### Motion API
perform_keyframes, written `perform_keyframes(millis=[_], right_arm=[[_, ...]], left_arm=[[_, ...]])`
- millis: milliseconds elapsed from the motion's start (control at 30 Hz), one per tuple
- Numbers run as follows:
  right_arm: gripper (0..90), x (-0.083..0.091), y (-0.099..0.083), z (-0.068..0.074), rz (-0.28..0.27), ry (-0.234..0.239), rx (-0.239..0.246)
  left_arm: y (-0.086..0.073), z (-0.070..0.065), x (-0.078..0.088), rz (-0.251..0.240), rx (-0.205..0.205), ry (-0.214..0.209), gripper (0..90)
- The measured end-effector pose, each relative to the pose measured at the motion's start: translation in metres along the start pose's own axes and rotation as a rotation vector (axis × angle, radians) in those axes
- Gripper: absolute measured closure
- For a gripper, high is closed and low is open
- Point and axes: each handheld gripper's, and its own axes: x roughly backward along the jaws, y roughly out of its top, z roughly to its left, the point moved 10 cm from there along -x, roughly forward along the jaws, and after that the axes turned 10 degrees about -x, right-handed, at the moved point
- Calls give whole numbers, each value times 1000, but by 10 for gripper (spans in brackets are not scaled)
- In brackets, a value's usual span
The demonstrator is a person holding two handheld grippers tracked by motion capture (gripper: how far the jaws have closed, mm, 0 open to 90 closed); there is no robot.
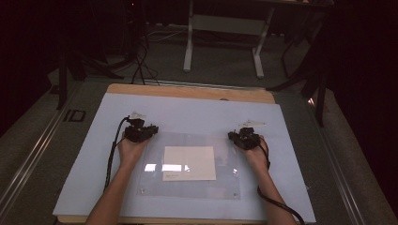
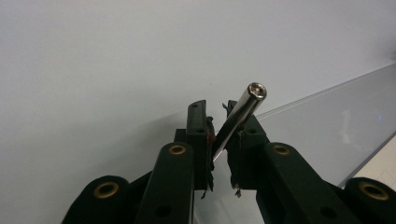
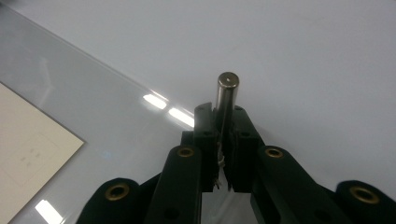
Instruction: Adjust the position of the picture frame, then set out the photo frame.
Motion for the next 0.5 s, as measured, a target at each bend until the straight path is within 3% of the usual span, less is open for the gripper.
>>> perform_keyframes(millis=[300, 500], right_arm=[[836, -1, -1, 0, -5, 5, -10], [830, -1, -1, 0, -18, 19, -28]], left_arm=[[0, -1, 1, -33, 21, -42, 743], [6, -5, 15, -127, -1, -65, 680]])
